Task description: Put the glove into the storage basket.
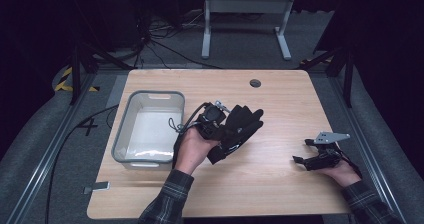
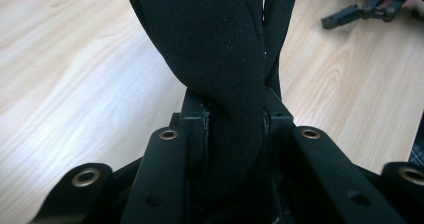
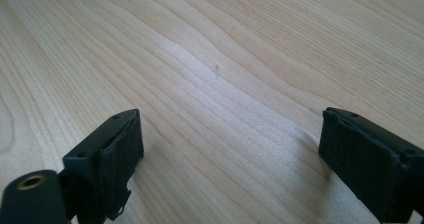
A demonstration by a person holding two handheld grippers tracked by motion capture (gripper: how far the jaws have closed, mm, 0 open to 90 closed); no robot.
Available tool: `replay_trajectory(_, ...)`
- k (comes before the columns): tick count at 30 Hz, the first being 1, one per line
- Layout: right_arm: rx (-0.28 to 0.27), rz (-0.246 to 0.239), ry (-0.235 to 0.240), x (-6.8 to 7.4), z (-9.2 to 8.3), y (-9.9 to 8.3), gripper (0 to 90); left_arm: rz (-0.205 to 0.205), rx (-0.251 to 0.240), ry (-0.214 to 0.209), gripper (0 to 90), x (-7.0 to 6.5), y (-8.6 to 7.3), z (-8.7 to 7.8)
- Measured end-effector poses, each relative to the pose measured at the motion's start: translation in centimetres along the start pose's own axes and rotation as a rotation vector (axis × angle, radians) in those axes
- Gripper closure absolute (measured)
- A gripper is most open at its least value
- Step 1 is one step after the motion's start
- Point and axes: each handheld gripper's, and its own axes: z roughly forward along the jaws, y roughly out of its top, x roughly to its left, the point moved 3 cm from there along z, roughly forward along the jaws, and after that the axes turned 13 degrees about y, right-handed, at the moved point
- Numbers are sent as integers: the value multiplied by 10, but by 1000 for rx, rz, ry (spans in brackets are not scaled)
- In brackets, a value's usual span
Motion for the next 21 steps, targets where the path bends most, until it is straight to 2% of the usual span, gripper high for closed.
replay_trajectory(2, 0, 0, 1, 0, 0, 0, 112, -15, -4, 22, 718, 9, -1, -8)
replay_trajectory(3, 0, 0, 1, 0, 0, 0, 112, -15, -4, 22, 718, 9, -1, -8)
replay_trajectory(10, 0, 0, 1, 0, 0, 0, 112, -88, -38, 84, 718, 39, -11, -34)
replay_trajectory(21, 0, 0, 1, 0, 0, 0, 112, -214, -61, 175, 718, 83, -41, -64)
